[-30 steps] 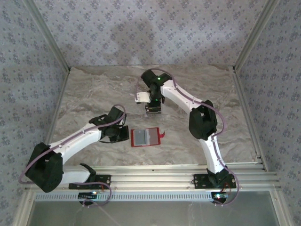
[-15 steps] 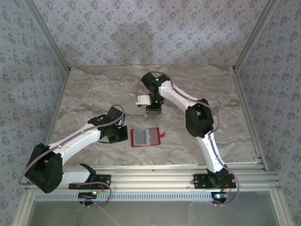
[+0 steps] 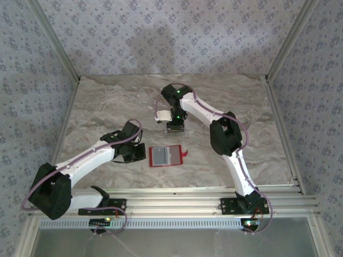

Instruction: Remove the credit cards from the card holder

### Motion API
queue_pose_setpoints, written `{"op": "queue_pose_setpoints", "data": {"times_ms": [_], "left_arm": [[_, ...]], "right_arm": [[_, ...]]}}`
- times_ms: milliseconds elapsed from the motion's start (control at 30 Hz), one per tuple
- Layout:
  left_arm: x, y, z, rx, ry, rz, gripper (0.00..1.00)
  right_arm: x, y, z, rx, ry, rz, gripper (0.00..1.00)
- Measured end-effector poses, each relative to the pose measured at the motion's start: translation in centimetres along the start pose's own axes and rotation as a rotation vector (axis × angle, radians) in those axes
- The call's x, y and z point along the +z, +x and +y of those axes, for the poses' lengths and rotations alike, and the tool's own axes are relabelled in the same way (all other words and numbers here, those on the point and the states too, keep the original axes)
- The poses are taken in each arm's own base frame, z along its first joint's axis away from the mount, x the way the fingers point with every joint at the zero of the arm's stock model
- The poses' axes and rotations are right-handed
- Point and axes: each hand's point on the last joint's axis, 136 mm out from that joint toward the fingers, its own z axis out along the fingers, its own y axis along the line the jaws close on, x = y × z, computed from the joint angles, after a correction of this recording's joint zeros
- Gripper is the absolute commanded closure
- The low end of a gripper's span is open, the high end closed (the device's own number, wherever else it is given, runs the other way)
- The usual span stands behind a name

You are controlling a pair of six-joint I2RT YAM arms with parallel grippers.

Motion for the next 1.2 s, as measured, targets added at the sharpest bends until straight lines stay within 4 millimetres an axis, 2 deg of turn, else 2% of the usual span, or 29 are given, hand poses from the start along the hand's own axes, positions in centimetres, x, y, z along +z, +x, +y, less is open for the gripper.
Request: {"op": "queue_pose_setpoints", "data": {"times_ms": [133, 367, 533, 667, 767, 967, 1200], "left_arm": [[0.0, 0.0, 0.0, 0.000, 0.000, 0.000, 0.92], [0.0, 0.0, 0.0, 0.000, 0.001, -0.001, 0.92], [0.2, -0.1, -0.1, 0.000, 0.002, 0.002, 0.93], [0.7, -0.2, 0.1, -0.007, -0.004, 0.009, 0.94], [1.2, -0.3, -0.1, -0.011, 0.005, 0.020, 0.94], [2.7, -0.4, -0.3, -0.019, 0.018, 0.055, 0.96], [4.2, -0.5, -0.8, -0.014, 0.038, 0.094, 0.98]], "right_arm": [[-0.7, -0.2, -0.8, -0.003, 0.044, -0.006, 0.76], [-4.4, -0.9, -2.1, -0.014, 0.165, -0.043, 0.74], [-7.3, -1.3, -1.8, -0.002, 0.250, -0.085, 0.74], [-7.9, -1.6, -1.4, 0.081, 0.282, -0.118, 0.74], [-7.7, -1.6, -0.8, 0.201, 0.293, -0.152, 0.74], [-7.6, -0.7, 1.8, 0.523, 0.277, -0.241, 0.73], [-8.0, 0.0, 4.4, 0.917, 0.214, -0.399, 0.80]]}}
